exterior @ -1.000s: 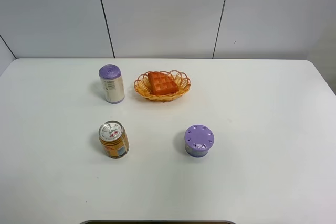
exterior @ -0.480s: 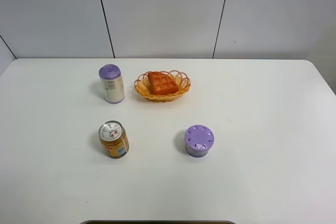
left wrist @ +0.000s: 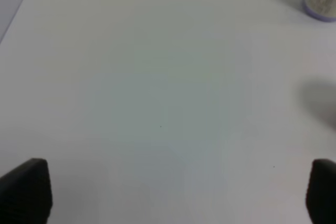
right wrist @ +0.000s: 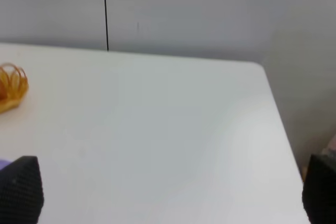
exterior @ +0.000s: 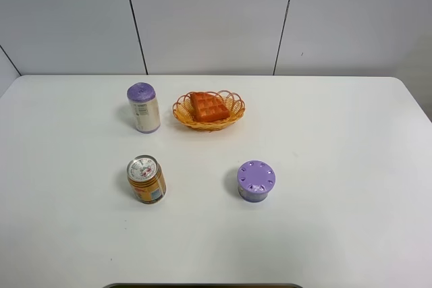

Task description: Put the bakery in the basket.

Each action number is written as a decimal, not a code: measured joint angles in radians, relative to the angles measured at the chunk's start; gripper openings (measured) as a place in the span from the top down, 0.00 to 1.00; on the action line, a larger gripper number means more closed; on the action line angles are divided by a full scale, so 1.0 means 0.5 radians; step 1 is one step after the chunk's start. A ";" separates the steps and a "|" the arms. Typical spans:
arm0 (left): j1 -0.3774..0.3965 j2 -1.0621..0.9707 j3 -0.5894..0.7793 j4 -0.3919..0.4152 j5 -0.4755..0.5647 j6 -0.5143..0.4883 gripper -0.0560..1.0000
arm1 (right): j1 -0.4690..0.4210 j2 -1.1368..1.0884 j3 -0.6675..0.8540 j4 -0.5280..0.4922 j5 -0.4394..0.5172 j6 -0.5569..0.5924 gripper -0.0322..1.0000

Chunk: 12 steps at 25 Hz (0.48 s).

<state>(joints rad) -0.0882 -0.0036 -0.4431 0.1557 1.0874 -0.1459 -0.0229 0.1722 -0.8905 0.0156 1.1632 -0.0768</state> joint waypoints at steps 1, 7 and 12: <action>0.000 0.000 0.000 0.000 0.000 0.000 0.01 | 0.000 -0.032 0.079 0.000 -0.029 0.000 0.01; 0.000 0.000 0.000 0.000 0.000 0.000 0.01 | 0.000 -0.241 0.395 -0.003 -0.090 0.000 0.01; 0.000 0.000 0.000 0.000 0.000 0.000 0.01 | 0.008 -0.351 0.473 -0.018 -0.088 0.003 0.01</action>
<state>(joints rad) -0.0882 -0.0036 -0.4431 0.1557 1.0874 -0.1459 -0.0190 -0.0032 -0.6538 0.0068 1.1192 -0.0751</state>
